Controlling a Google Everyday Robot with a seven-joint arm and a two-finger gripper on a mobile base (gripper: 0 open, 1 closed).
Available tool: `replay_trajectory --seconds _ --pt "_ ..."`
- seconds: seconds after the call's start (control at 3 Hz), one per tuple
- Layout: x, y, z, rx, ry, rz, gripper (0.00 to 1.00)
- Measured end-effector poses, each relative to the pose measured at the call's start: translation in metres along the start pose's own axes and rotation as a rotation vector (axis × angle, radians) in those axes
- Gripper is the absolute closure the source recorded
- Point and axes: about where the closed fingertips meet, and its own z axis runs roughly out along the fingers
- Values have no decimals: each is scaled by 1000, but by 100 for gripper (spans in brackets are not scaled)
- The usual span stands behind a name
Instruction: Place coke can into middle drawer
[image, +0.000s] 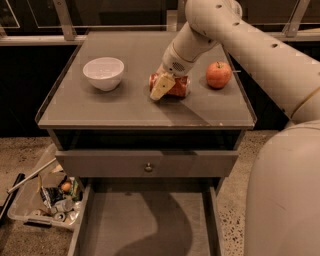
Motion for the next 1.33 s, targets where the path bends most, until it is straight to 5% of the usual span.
replay_trajectory --seconds 0.67,1.0,1.33 --pt "0 0 0 0 0 0 87" --pt "0 0 0 0 0 0 100" --pt "-1 3 3 -4 2 -1 100"
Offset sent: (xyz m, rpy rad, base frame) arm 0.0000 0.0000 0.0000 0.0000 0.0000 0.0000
